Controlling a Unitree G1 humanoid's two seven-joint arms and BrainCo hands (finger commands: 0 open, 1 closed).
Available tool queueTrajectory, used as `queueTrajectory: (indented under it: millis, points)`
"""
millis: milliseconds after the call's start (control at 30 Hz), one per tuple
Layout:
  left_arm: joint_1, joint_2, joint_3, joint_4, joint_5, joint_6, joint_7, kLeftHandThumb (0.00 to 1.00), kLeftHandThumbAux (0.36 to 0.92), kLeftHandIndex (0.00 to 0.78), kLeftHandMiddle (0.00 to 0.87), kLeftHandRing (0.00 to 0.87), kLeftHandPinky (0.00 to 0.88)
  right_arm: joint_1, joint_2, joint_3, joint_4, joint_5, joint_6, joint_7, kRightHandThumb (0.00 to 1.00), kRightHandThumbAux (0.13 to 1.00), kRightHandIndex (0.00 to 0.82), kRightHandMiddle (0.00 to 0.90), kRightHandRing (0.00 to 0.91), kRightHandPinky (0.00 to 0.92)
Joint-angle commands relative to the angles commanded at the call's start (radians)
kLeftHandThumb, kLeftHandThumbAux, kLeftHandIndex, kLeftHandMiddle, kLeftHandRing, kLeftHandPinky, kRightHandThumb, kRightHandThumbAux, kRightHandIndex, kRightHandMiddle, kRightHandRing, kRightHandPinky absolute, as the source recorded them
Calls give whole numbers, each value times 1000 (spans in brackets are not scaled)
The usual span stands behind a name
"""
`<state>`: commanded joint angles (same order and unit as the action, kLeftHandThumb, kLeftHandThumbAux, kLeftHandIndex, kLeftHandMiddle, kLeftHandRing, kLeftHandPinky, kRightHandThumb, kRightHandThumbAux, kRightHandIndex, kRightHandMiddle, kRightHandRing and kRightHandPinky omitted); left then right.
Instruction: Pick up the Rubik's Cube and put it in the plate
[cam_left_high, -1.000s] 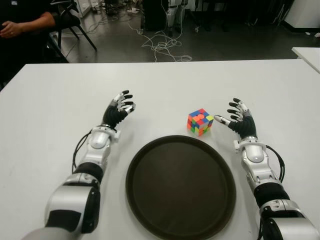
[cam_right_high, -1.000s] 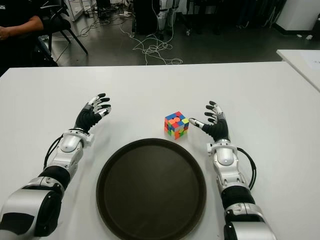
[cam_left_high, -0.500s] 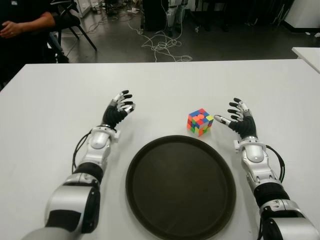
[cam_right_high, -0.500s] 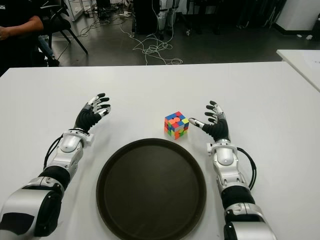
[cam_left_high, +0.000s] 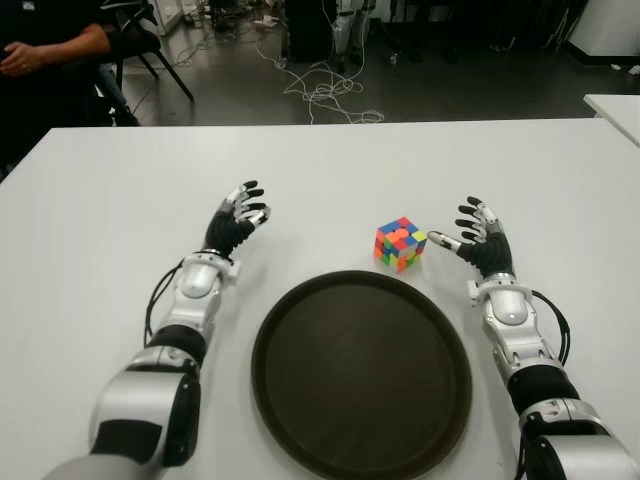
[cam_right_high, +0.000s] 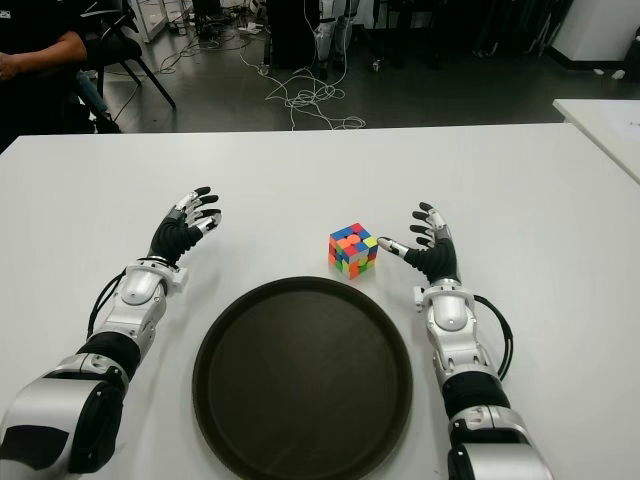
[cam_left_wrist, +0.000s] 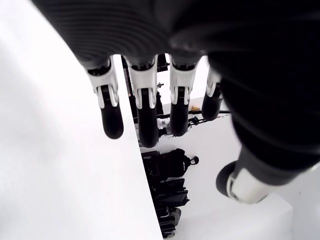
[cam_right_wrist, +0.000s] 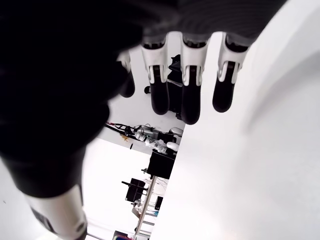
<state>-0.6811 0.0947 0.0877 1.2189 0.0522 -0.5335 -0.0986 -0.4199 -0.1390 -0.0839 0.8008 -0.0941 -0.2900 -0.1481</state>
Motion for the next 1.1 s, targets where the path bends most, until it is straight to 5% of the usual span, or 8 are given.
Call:
queueTrajectory:
  millis: [667, 867, 1000, 1100]
  points:
    - [-2, 0, -6, 8, 14, 0, 26, 180, 666, 120, 171, 187, 205, -3, 2, -4, 10, -1, -26, -12, 21, 790, 140, 219, 222, 224]
    - [-4, 0, -6, 11, 14, -3, 23, 182, 665, 116, 168, 187, 202, -21, -9, -39, 29, 62, -15, 58, 7, 800, 134, 214, 213, 219]
    - [-6, -2, -4, 9, 9, -3, 15, 185, 668, 119, 174, 191, 197, -86, -26, -169, -39, 277, 194, 177, 1, 827, 136, 210, 225, 270]
    - [-8, -3, -3, 9, 7, -3, 12, 184, 676, 121, 176, 190, 192, -110, -32, -229, -102, 363, 304, 167, 0, 841, 132, 206, 238, 306]
